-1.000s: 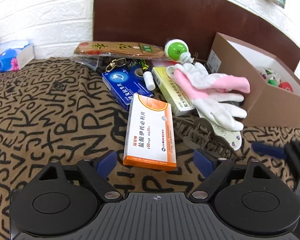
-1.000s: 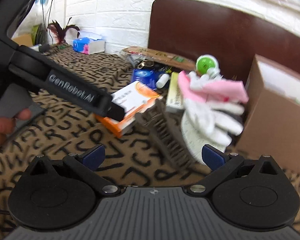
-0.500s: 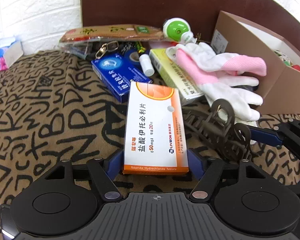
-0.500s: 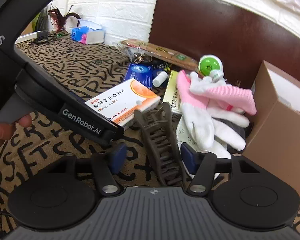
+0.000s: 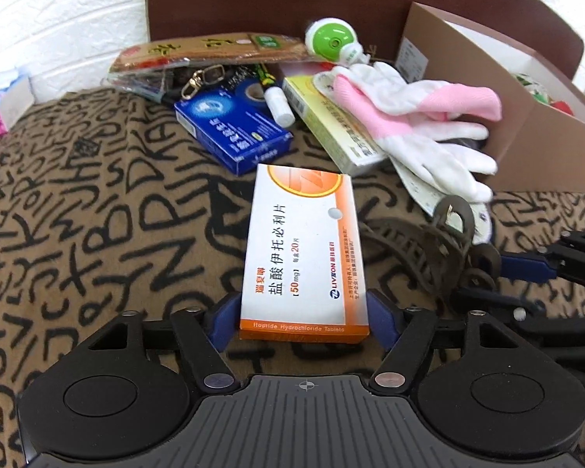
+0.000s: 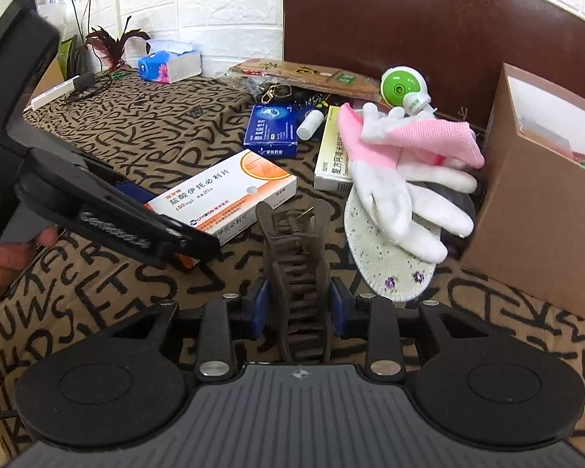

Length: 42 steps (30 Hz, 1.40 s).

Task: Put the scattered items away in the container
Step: 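Grasp the orange-white medicine box with the left tool while the right tool grasps the brown hair clip, then lift the medicine box with the left tool while the right tool carries the hair clip over the box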

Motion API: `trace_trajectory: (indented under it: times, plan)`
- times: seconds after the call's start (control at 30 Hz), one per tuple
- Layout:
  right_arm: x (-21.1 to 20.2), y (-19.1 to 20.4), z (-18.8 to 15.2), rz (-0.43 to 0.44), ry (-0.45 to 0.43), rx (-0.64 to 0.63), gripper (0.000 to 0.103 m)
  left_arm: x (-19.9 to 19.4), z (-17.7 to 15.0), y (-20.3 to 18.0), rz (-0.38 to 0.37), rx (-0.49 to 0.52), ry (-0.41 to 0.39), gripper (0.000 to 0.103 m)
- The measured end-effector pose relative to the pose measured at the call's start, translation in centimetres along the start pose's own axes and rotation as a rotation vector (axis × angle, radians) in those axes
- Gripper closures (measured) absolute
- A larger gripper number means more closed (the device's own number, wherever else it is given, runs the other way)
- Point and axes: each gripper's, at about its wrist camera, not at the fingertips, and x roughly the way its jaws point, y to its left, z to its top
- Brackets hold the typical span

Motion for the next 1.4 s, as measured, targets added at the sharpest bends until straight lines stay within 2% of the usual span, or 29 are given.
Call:
trace_trajectory:
  times: [0.1,0.23,0.37,0.5,0.57,0.6,0.63,0.67,0.8,0.87,0.9,0.93,1.03,1.17,1.4]
  plan:
    - [0.4,0.3,0.3,-0.005,-0.004,-0.019,0.064,0.7,0.7,-0.5,0.0,0.018,0.004,0.023]
    - [0.8,0.1,0.6,-0.015,-0.003,-0.017,0.052,1.3,1.3,-0.8,0.023,0.031,0.01,0.018]
    - [1.2,-0.1,0.7,-0.016,-0.004,-0.008,0.05,1.7,1.7,-0.9,0.032,0.025,0.007,0.015]
    - [1.4,0.0,1.0,-0.018,-0.008,-0.005,0.05,2.1,2.3,-1.3,0.038,0.041,0.008,0.016]
    - [1.6,-0.1,1.1,-0.018,-0.008,-0.002,0.05,2.4,2.5,-1.5,0.055,0.061,0.013,0.022]
    - [1.7,-0.1,1.2,-0.013,-0.006,0.0,0.057,2.5,2.6,-1.6,0.065,0.071,0.015,0.027]
    - [1.7,-0.1,1.2,0.003,-0.004,0.0,0.064,2.5,2.7,-1.5,0.066,0.073,0.015,0.027]
    - [1.6,-0.1,1.2,0.02,0.0,0.003,0.065,2.6,2.8,-1.3,0.06,0.067,0.018,0.027]
    - [1.9,0.1,1.4,0.01,0.002,0.016,0.062,2.9,3.1,-1.2,0.061,0.057,0.02,0.021]
    - [2.2,0.2,1.3,0.02,0.004,0.014,0.062,3.1,3.1,-1.4,0.067,0.066,0.019,0.022]
    - [2.3,0.2,1.3,0.027,0.004,0.013,0.063,3.2,3.1,-1.5,0.076,0.074,0.017,0.03]
    - [2.3,0.1,1.2,0.028,0.002,0.013,0.063,3.1,3.0,-1.6,0.086,0.08,0.013,0.032]
    - [1.7,-0.4,1.2,0.048,-0.004,0.046,0.064,2.7,2.9,-1.3,0.069,0.062,0.02,0.033]
    - [0.2,-0.8,1.3,0.062,-0.041,0.069,0.064,1.6,2.4,-1.6,0.053,0.045,0.014,0.033]
    - [-3.6,-2.2,1.7,0.062,-0.134,0.12,0.064,-2.2,3.2,-3.3,0.016,0.035,-0.057,0.034]
